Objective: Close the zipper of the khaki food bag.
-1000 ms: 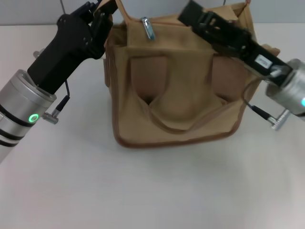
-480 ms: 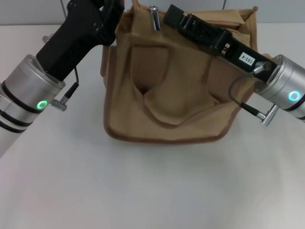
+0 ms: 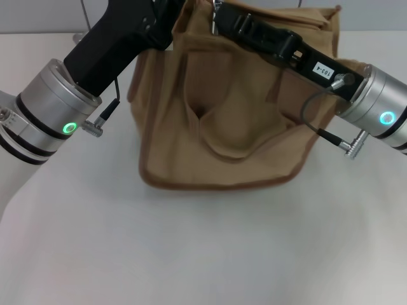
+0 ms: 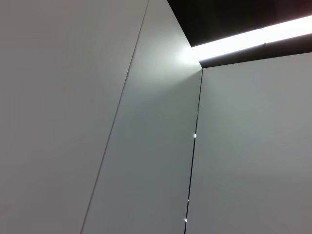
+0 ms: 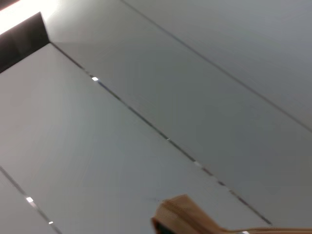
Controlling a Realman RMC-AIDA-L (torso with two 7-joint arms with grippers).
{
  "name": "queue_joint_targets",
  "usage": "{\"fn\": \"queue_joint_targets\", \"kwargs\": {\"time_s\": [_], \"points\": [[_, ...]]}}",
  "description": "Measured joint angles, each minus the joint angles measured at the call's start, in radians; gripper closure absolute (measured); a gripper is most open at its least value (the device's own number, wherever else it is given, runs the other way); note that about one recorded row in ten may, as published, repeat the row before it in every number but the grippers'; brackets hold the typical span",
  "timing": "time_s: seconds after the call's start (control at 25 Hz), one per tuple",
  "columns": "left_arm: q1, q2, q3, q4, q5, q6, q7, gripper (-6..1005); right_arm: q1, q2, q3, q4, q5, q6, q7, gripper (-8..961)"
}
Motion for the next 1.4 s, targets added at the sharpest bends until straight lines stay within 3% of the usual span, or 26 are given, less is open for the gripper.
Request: {"fn": "queue_joint_targets", "kwargs": {"time_s": [1.4], "points": [[-0.005, 0.0, -0.009, -0.015, -0.005, 0.007, 0.026, 930, 0.041, 0.002, -0.036, -0.002, -0.001, -0.017, -0.02, 514]]}}
